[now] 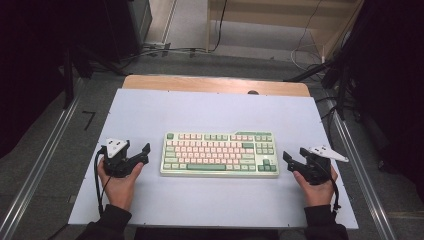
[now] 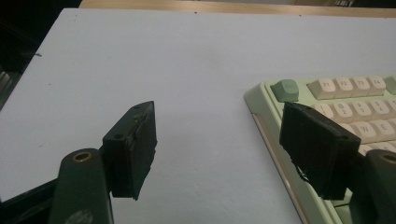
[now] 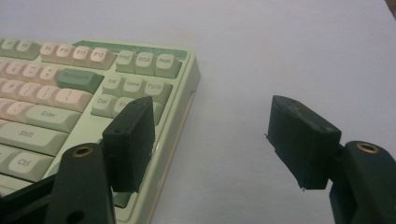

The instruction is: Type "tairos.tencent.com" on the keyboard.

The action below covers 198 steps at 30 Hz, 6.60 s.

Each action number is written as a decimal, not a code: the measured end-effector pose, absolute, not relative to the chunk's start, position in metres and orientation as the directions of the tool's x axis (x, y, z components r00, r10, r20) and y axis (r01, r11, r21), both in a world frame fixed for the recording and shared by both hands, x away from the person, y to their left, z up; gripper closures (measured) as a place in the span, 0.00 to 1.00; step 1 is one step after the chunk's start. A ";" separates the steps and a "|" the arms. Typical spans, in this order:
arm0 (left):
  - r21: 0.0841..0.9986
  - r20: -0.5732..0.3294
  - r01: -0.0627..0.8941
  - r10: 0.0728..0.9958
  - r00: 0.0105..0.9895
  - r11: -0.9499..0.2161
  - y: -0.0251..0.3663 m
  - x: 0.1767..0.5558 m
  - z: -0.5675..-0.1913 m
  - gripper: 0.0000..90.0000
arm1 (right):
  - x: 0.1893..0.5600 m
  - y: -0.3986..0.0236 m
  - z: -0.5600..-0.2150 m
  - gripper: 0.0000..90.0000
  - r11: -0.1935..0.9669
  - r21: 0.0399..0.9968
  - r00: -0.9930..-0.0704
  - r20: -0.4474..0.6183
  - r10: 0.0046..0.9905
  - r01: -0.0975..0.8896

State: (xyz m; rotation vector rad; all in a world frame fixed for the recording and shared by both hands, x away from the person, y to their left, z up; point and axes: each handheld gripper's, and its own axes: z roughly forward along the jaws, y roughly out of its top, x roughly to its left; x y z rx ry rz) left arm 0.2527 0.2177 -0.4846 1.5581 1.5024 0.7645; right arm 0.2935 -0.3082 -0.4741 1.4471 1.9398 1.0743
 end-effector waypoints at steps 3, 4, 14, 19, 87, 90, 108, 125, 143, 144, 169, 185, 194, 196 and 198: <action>0.872 -0.111 0.487 0.988 0.110 0.044 0.215 0.253 -0.484 0.31 | 0.293 -0.305 -0.474 0.34 0.134 0.817 -0.325 0.069 0.943 0.561; 0.872 -0.109 0.488 0.988 0.114 0.040 0.215 0.253 -0.484 0.31 | 0.293 -0.305 -0.474 0.33 0.134 0.817 -0.327 0.069 0.943 0.561; 0.876 -0.111 0.482 0.983 0.144 0.028 0.204 0.252 -0.483 0.32 | 0.294 -0.295 -0.473 0.34 0.152 0.816 -0.346 0.062 0.936 0.558; 0.874 -0.108 0.486 0.981 0.159 0.018 0.199 0.252 -0.483 0.33 | 0.294 -0.288 -0.472 0.35 0.164 0.818 -0.362 0.057 0.931 0.552; 0.889 -0.154 0.457 0.936 0.316 -0.008 0.172 0.251 -0.477 0.87 | 0.293 -0.238 -0.460 0.97 0.212 0.845 -0.546 0.109 0.831 0.490; 0.887 -0.159 0.461 0.933 0.324 -0.008 0.172 0.252 -0.478 0.94 | 0.293 -0.236 -0.460 0.97 0.215 0.844 -0.551 0.110 0.827 0.492; 0.874 -0.175 0.485 0.906 0.387 -0.038 0.160 0.258 -0.481 1.00 | 0.295 -0.223 -0.461 0.97 0.234 0.841 -0.577 0.109 0.810 0.488; 0.864 -0.197 0.502 0.897 0.397 -0.033 0.155 0.272 -0.479 1.00 | 0.297 -0.207 -0.460 0.97 0.268 0.846 -0.608 0.081 0.790 0.461; 0.861 -0.207 0.508 0.889 0.408 -0.033 0.149 0.277 -0.479 1.00 | 0.302 -0.197 -0.463 0.97 0.284 0.837 -0.627 0.088 0.774 0.468; 0.860 -0.206 0.508 0.889 0.409 -0.035 0.149 0.277 -0.479 1.00 | 0.302 -0.197 -0.463 0.97 0.285 0.836 -0.627 0.089 0.774 0.470; 0.854 -0.186 0.514 0.878 0.441 -0.077 0.138 0.282 -0.483 1.00 | 0.307 -0.182 -0.465 0.97 0.308 0.829 -0.648 0.083 0.757 0.466; 0.842 -0.211 0.532 0.848 0.486 -0.096 0.121 0.291 -0.485 1.00 | 0.309 -0.174 -0.467 0.97 0.323 0.822 -0.657 0.081 0.749 0.470; 0.839 -0.215 0.531 0.827 0.520 -0.116 0.105 0.299 -0.486 1.00 | 0.308 -0.172 -0.468 0.97 0.325 0.820 -0.659 0.082 0.748 0.471; 0.834 -0.219 0.538 0.822 0.525 -0.122 0.102 0.300 -0.487 1.00 | 0.308 -0.172 -0.468 0.97 0.325 0.820 -0.659 0.083 0.748 0.472; 0.830 -0.221 0.543 0.819 0.530 -0.127 0.099 0.302 -0.488 1.00 | 0.308 -0.172 -0.468 0.97 0.326 0.820 -0.660 0.082 0.747 0.471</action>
